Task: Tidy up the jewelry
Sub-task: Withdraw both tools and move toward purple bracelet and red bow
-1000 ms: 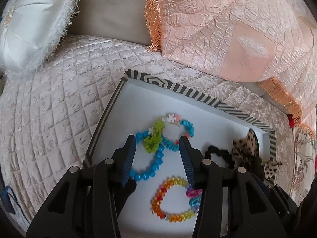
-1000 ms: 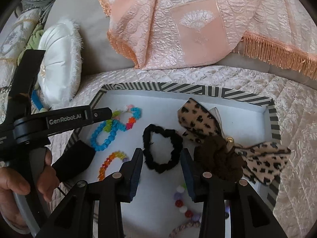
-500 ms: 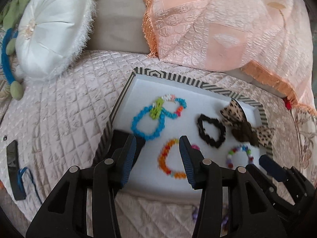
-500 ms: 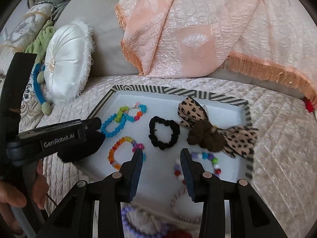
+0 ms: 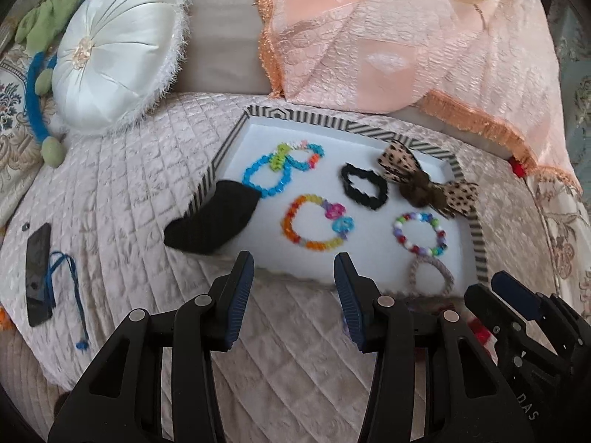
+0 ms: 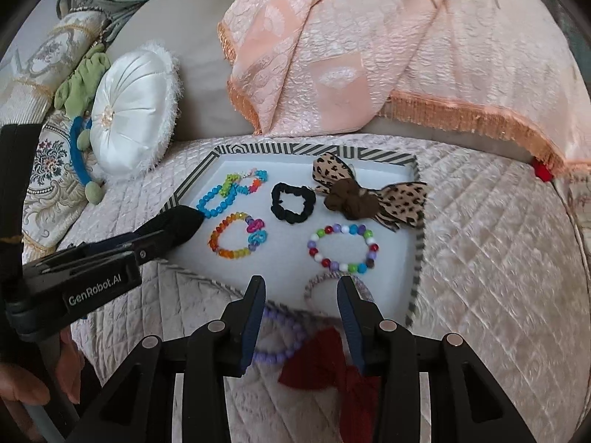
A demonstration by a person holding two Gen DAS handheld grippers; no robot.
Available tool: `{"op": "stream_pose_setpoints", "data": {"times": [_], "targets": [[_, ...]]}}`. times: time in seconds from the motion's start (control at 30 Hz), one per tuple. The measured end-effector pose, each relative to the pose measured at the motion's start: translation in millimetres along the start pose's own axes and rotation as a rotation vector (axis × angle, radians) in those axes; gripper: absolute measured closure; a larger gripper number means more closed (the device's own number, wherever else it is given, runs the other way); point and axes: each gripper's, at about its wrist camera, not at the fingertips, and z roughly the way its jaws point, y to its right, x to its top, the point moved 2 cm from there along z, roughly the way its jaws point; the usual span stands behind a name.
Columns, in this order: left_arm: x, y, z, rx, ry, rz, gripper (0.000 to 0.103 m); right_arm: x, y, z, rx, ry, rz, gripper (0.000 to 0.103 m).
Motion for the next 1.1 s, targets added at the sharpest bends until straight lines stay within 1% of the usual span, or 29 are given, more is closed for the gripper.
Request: {"op": "stream_pose_setpoints", "data": {"times": [0.33,0.47,0.6,0.77,0.8,0.83,0.93,1.1], "targets": [[-23.8,15.9,-23.6,-0.01,0.021,0.025,0.058,-16.6,0.6,-28.6,-0.002,0.024,0.0,0.062],[-30.4,19.3,-30.1,-0.017,0.022,0.034,0.058,-22.5,-1.1,-37.1,-0.003,0.029,-0.015,0.058],[-35.6,21.1,-32.6,-0.026,0.013,0.036,0.057,-29.9,2.5,-42.7,-0.004,0.025,-0.018,0.056],[-39.7,21.5,-30.6,-0.063,-0.016,0.018,0.056,-41.5,15.0,-47.2,-0.017,0.015,-0.008,0.056],[-40.3,21.3,-29.5,-0.072,-0.023,0.014,0.055,-44.5,19.1,-47.5,-0.023,0.011,-0.006,0.056],[-40.8,21.4,-28.3,-0.075,-0.028,0.013,0.051,-46.7,22.5,-47.5,-0.028,0.008,-0.003,0.056],[-43.3,21.1,-22.3,-0.09,-0.052,0.002,0.049,-56.7,37.8,-45.4,-0.041,-0.01,0.021,0.056],[-49.1,21.4,-8.0,-0.087,-0.094,-0.002,0.049,-71.8,59.3,-38.4,-0.053,-0.045,0.053,0.056]]}}
